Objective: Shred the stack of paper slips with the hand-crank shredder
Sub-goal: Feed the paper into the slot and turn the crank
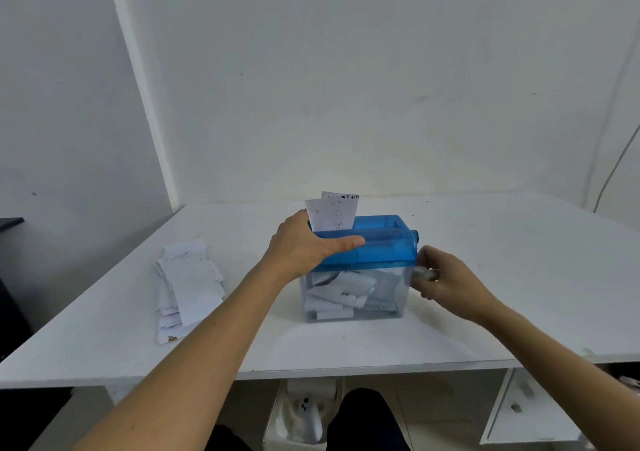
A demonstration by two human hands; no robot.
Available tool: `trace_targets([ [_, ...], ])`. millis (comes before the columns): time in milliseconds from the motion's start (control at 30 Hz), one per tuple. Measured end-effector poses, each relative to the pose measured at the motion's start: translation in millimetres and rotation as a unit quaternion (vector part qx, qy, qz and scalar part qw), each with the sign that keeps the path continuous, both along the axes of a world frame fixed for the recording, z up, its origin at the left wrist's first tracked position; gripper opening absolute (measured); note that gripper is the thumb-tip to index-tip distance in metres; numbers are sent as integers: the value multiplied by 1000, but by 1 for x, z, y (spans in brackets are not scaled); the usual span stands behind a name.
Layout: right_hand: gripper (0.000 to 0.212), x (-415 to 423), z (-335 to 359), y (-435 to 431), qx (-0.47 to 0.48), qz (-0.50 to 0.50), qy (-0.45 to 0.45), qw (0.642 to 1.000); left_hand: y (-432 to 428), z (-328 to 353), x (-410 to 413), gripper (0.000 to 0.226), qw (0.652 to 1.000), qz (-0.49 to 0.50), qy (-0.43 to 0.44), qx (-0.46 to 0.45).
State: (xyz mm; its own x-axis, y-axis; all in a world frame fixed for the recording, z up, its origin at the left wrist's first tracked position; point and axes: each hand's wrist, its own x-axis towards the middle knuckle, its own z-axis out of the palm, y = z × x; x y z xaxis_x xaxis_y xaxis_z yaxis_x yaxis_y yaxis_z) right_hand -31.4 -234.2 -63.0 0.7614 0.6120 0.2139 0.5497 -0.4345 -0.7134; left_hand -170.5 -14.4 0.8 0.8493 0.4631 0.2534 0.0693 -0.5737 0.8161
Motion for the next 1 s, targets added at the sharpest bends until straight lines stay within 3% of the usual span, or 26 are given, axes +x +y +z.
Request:
trace_targets([
  [133, 14, -12, 32, -25, -92, 86, -12, 992, 0, 3, 0, 91, 1000, -19, 1, -18],
  [200, 16, -14, 58, -36, -75, 131, 3, 989, 0, 4, 0, 81, 999, -26, -1, -24],
  [367, 34, -6, 101, -33, 26, 151, 12, 988, 4, 3, 0, 85, 1000, -28, -1, -3],
  [533, 42, 8, 103, -4, 122, 56, 4, 991, 5, 1, -1, 69, 1000, -25, -8, -3],
  [800, 24, 37, 85, 43, 255, -64, 26, 964, 3, -1, -2, 55, 1000, -22, -13, -8],
  [900, 31, 38, 63, 58, 296, -126, 52, 945, 3, -1, -2, 63, 999, -28, -18, -3],
  [1000, 39, 39, 38, 63, 256, -168, 56, 950, 4, 0, -3, 81, 999, -41, -9, 6],
])
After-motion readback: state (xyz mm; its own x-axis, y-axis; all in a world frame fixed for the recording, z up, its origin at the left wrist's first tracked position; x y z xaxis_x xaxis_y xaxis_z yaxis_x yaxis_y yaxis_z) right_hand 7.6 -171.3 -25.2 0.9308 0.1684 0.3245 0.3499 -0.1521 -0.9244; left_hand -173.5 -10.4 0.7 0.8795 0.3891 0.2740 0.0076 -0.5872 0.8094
